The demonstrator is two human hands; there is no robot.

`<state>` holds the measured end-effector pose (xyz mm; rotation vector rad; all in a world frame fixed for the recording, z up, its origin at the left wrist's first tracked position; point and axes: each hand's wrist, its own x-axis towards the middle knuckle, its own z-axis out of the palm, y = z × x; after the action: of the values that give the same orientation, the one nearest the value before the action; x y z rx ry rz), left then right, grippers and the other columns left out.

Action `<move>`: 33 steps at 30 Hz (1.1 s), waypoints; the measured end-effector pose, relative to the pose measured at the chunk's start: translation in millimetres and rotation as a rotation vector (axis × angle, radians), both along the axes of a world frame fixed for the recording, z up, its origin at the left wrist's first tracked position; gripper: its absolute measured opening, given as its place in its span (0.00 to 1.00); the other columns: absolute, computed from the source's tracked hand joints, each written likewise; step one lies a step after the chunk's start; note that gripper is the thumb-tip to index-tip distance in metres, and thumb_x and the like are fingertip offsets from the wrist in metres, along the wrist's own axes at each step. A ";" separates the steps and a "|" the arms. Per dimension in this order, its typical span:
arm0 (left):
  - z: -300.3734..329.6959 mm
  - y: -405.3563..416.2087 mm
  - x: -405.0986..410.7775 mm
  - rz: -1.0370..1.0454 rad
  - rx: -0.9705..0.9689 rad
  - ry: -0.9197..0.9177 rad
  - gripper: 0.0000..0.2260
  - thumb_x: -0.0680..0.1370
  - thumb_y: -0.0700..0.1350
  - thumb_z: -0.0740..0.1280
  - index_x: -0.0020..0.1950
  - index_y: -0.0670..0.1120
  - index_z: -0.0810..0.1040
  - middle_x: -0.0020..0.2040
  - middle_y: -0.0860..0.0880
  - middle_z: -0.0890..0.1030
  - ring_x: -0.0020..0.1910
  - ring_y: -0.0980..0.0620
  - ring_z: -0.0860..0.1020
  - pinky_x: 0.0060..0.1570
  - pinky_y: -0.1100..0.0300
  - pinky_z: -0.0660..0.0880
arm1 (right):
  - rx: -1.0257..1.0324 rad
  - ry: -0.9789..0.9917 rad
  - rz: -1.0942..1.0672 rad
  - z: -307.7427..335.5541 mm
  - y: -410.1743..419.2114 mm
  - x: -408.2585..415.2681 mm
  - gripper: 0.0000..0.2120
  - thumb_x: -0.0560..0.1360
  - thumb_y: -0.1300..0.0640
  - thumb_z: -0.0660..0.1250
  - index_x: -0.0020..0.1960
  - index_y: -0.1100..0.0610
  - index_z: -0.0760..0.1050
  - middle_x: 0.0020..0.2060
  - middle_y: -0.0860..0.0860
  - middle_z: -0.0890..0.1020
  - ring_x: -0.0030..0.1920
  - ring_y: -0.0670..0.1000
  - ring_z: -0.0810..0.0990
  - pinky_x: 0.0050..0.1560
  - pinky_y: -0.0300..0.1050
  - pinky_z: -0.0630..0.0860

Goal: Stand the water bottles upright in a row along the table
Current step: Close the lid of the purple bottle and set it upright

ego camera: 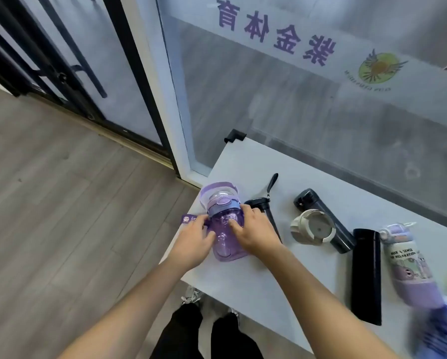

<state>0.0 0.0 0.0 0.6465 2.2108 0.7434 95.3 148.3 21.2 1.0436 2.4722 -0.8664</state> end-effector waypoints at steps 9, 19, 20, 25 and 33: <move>-10.6 32.3 -11.6 0.563 0.070 -0.574 0.13 0.77 0.48 0.63 0.61 0.48 0.75 0.49 0.47 0.80 0.40 0.49 0.78 0.39 0.57 0.76 | -0.237 0.005 -0.204 -10.2 10.2 -20.0 0.29 0.77 0.40 0.65 0.72 0.55 0.68 0.65 0.54 0.78 0.65 0.57 0.76 0.63 0.51 0.73; -4.4 37.4 -20.2 0.608 0.173 -0.608 0.12 0.80 0.50 0.63 0.63 0.50 0.71 0.56 0.49 0.80 0.46 0.51 0.81 0.36 0.57 0.76 | -0.436 0.193 -0.433 -13.3 -2.0 -17.3 0.44 0.64 0.40 0.74 0.76 0.51 0.65 0.66 0.49 0.76 0.67 0.53 0.75 0.69 0.54 0.73; -3.3 37.8 -22.2 0.619 0.205 -0.596 0.13 0.81 0.50 0.63 0.63 0.49 0.70 0.56 0.49 0.80 0.46 0.51 0.81 0.37 0.56 0.77 | -0.464 0.244 -0.464 -10.2 -2.5 -16.3 0.45 0.65 0.45 0.77 0.77 0.52 0.63 0.67 0.49 0.76 0.67 0.52 0.75 0.70 0.54 0.72; 15.6 37.9 -36.5 0.522 0.409 -0.441 0.10 0.82 0.47 0.62 0.60 0.44 0.72 0.52 0.45 0.79 0.42 0.55 0.77 0.34 0.67 0.73 | -0.603 0.493 -0.603 -0.7 -2.8 -6.4 0.43 0.69 0.61 0.79 0.77 0.50 0.61 0.66 0.47 0.75 0.66 0.48 0.75 0.62 0.40 0.75; 26.0 36.4 -33.5 0.531 0.522 -0.430 0.14 0.79 0.52 0.66 0.54 0.41 0.77 0.46 0.47 0.82 0.43 0.54 0.81 0.39 0.65 0.77 | -0.677 0.725 -0.852 6.6 -18.3 4.5 0.20 0.77 0.62 0.70 0.68 0.53 0.75 0.59 0.49 0.83 0.60 0.47 0.81 0.49 0.32 0.79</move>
<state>-33.5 36.4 26.0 0.0940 1.7903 1.5981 99.8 130.0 27.8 1.6976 1.7689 -2.4736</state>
